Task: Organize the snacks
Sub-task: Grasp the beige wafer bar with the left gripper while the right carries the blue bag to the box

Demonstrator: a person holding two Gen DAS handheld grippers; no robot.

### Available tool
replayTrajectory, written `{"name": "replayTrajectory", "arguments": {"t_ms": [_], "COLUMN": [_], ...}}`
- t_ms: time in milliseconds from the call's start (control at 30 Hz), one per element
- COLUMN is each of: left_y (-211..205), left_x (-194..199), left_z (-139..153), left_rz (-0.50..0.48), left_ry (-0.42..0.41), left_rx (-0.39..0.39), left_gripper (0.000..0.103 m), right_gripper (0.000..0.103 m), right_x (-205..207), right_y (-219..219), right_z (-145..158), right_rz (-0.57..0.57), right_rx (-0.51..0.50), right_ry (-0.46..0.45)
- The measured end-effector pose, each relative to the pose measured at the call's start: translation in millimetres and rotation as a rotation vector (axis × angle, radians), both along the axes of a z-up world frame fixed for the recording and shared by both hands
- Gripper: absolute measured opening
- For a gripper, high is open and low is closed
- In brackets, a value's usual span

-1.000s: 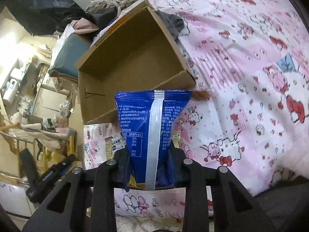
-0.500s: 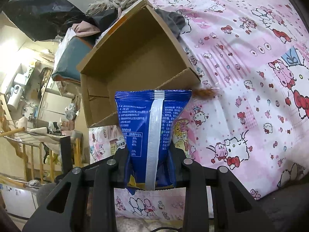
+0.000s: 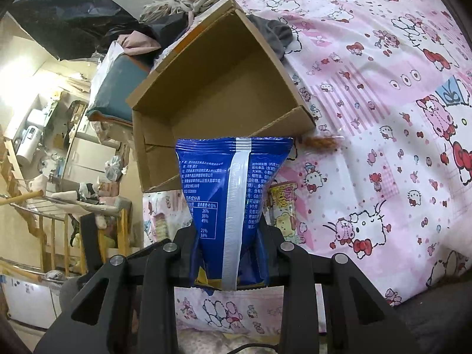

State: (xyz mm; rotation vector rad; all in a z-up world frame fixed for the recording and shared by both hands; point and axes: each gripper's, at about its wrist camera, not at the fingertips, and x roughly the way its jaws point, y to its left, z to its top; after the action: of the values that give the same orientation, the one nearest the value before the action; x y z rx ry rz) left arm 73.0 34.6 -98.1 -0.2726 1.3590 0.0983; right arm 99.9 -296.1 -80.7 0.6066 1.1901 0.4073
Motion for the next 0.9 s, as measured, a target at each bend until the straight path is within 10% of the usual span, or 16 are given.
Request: {"name": "replayTrajectory", "arguments": {"t_ms": [433, 900], "left_y": [2, -43], "left_x": [46, 125], "left_z": [90, 78], "left_rz": [-0.074, -0.183], "left_ry": [-0.305, -0.341], "left_rx": [0.044, 0.050], "left_gripper": [0.022, 0.022], "right_gripper": [0.032, 0.032], "right_x": [49, 120], "right_y": [21, 33], "right_z": [33, 18], "right_rz": [0.050, 0.059], "right_rx": [-0.039, -0.147], "right_ry": [-0.175, -0.201]}}
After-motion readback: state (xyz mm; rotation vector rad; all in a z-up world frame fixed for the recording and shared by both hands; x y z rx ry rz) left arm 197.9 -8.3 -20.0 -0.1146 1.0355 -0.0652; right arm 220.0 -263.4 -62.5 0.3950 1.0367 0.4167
